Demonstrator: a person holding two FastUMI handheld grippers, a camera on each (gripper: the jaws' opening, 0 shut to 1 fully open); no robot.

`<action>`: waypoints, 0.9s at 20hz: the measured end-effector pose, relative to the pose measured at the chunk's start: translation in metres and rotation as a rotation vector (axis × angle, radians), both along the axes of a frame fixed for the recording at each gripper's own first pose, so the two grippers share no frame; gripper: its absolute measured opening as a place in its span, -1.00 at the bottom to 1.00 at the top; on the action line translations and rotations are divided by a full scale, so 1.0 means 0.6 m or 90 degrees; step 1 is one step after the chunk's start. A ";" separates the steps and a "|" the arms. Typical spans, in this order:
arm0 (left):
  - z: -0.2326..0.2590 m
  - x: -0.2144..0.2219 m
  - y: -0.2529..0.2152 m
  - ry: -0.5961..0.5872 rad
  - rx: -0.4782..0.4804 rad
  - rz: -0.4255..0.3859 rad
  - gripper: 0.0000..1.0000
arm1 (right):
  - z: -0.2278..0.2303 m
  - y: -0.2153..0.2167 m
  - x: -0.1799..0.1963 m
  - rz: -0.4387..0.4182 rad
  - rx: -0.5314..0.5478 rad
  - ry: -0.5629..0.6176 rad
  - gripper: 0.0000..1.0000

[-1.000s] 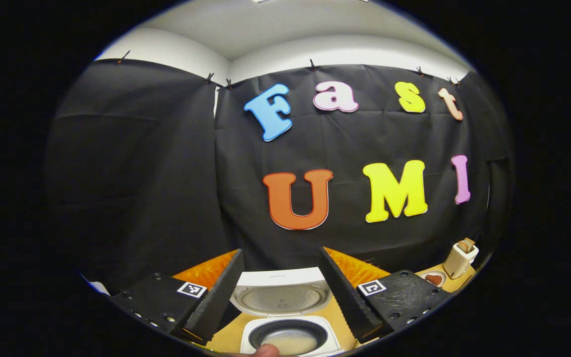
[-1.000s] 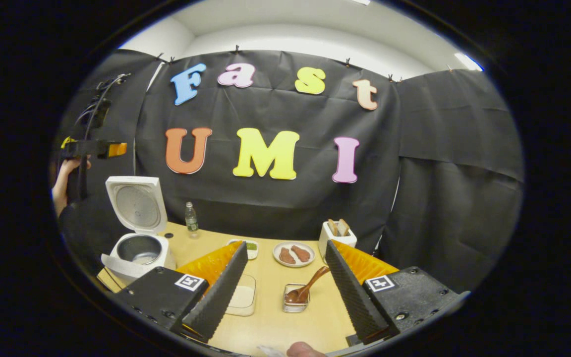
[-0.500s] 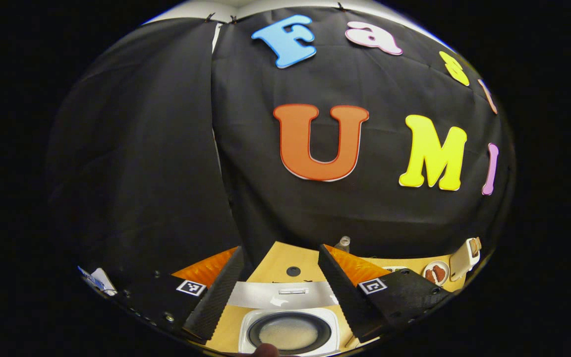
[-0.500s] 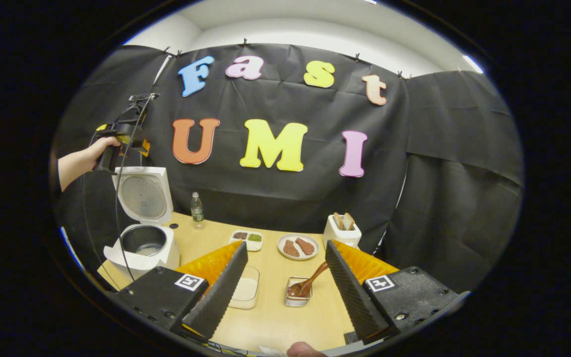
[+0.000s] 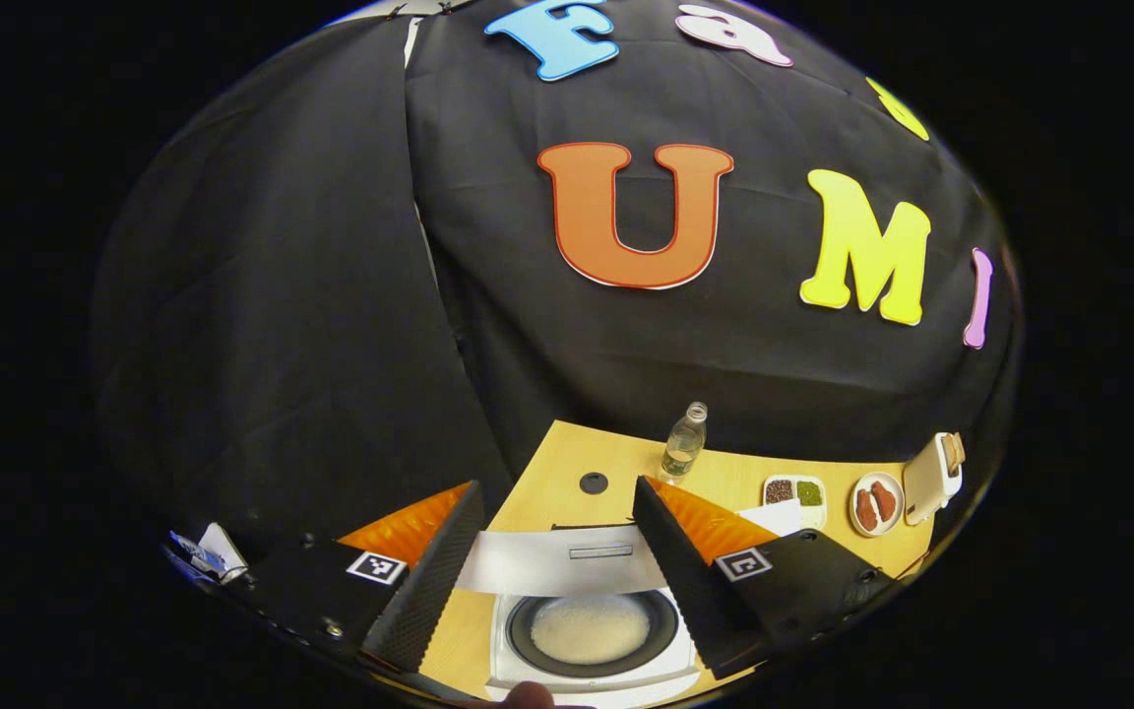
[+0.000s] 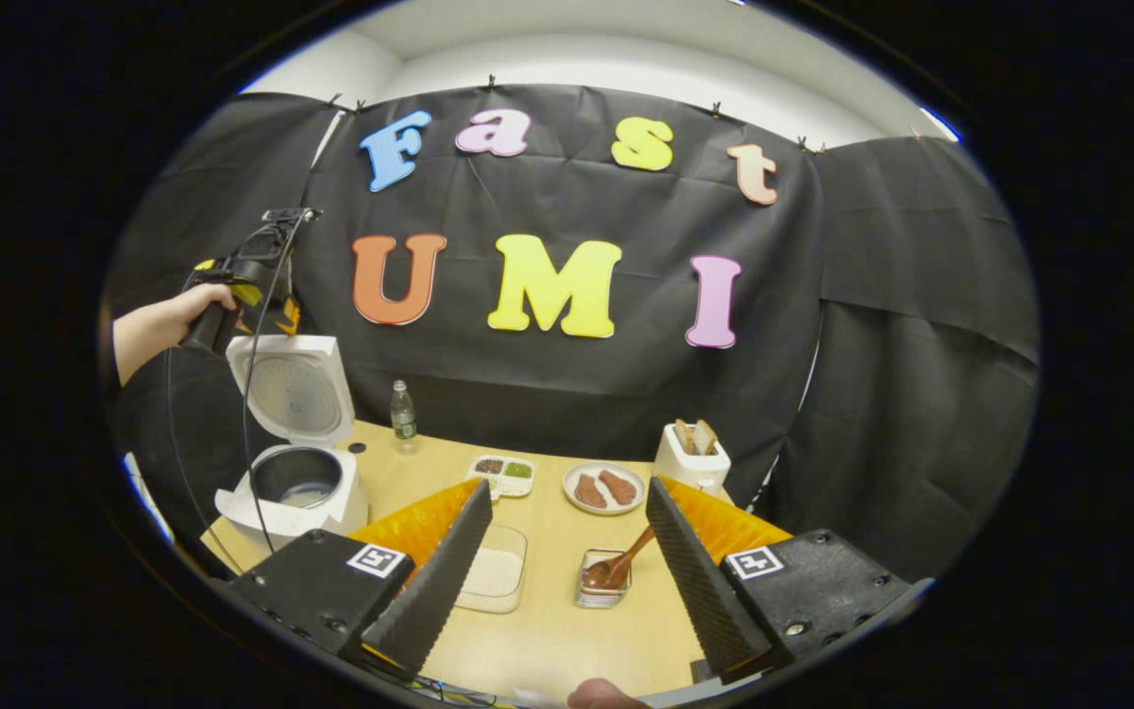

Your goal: Close the left gripper, press the button to open the rice cooker; take a wooden spoon from the chopstick holder with the right hand, scoop a spoonful of rice and pour it into the rice cooker, then put the wooden spoon back into the chopstick holder.

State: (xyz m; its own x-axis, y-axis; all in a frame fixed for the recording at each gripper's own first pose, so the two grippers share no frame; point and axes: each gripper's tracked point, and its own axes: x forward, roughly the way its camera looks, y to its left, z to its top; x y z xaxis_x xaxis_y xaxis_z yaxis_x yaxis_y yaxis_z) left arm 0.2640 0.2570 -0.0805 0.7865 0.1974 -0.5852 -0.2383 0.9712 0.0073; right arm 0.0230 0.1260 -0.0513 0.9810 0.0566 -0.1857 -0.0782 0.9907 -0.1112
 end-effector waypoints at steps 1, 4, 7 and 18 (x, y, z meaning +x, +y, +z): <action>-0.003 -0.011 -0.004 0.000 0.001 -0.004 0.96 | 0.002 0.000 0.000 0.001 0.001 -0.001 1.00; -0.025 -0.061 -0.026 0.025 -0.016 -0.021 0.96 | -0.002 0.002 0.001 0.011 0.008 0.004 1.00; -0.084 -0.118 -0.049 0.071 -0.043 -0.034 0.96 | -0.010 0.008 0.002 0.023 0.010 0.014 1.00; -0.279 -0.261 -0.101 0.226 -0.074 -0.053 0.96 | -0.043 0.008 0.004 0.043 0.006 0.052 1.00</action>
State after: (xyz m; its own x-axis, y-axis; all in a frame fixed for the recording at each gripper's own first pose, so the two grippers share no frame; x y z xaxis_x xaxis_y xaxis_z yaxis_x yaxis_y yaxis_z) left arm 0.1076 0.1962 -0.2477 0.5419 0.0580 -0.8385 -0.1613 0.9862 -0.0361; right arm 0.0253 0.1309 -0.0771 0.9566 0.1245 -0.2635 -0.1535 0.9838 -0.0925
